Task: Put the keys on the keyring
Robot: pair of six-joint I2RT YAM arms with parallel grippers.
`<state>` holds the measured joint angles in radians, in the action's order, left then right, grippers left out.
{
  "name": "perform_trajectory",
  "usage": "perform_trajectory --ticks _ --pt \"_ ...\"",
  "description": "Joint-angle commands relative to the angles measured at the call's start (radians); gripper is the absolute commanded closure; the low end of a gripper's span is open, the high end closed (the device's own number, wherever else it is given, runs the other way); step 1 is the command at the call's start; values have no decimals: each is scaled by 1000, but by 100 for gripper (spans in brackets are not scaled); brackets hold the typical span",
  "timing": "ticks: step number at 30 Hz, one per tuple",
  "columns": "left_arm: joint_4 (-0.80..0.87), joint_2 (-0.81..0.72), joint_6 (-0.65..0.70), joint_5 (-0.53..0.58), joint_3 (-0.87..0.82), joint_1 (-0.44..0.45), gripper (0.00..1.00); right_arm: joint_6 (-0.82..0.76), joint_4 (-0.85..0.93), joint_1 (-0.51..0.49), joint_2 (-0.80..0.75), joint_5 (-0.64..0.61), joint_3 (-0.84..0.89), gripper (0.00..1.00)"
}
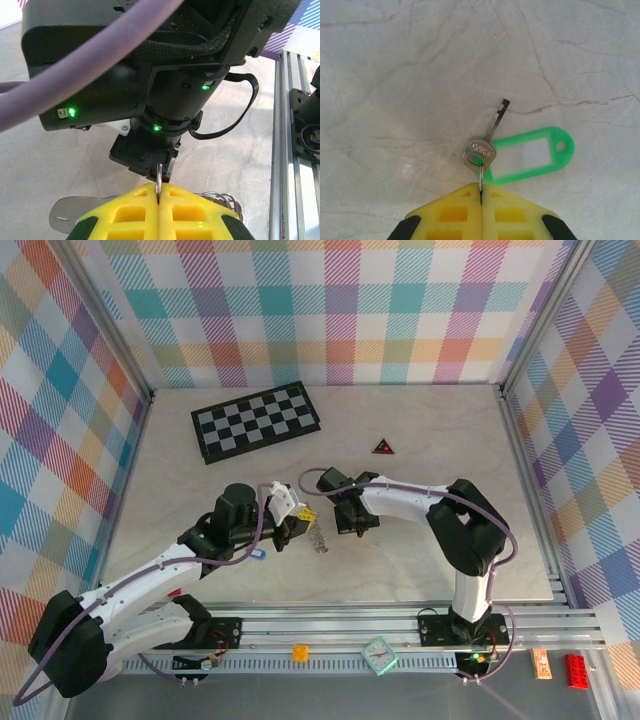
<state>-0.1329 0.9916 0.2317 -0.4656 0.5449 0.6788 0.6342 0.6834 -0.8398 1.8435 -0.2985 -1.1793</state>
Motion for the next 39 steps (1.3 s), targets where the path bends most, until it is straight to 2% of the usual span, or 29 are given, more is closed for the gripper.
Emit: perform_trajectory --ticks 1,10,17,22,25,39 --pt "-30 -25 3 -10 -5 14 100 -60 21 -15 -75 44 55 100" --pt "-28 -26 3 -10 -7 14 100 -150 -21 -17 -154 174 173 100" --pt "-22 -31 5 -10 -6 14 100 -158 -20 -17 -140 152 145 99" --pt "-22 -31 6 -8 -7 14 100 -152 5 -17 -112 124 114 81" --pt "-22 -29 5 -8 -7 15 100 -145 5 -18 -107 119 106 74" --pt "-22 -29 7 -9 -5 13 100 -142 24 -18 -87 123 85 74"
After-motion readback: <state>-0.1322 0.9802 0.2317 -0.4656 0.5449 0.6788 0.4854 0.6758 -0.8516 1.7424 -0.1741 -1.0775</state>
